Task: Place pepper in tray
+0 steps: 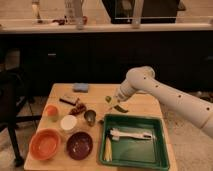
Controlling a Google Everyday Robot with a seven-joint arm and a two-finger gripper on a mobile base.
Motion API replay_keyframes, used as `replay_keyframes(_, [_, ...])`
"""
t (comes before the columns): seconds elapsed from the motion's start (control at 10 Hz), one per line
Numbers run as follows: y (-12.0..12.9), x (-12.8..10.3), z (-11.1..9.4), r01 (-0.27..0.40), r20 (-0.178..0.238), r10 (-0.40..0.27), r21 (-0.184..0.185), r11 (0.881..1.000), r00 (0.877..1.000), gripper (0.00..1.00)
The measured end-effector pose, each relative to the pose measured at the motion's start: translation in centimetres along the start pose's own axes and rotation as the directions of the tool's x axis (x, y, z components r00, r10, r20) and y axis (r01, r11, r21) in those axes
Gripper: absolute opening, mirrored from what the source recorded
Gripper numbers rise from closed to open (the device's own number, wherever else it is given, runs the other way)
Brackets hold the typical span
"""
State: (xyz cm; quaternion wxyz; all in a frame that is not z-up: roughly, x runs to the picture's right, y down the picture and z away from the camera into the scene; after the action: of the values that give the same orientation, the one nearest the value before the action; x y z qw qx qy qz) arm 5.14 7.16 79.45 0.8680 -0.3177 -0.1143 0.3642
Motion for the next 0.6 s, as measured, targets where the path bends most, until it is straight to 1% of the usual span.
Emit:
replay_keyframes(0.4, [0.15,-0.25,0.15,0.005,-0.001,-0.005,-0.002,1.000,1.000,0.00])
replay_keyframes(0.5, [0.22,-0.20,0.20,0.010,-0.007,-0.010,-0.001,1.000,1.000,0.00])
replay_keyframes(0.6, [0.72,0.18,0.11,0.025,-0.025,-0.025,0.003,1.000,0.999,0.00])
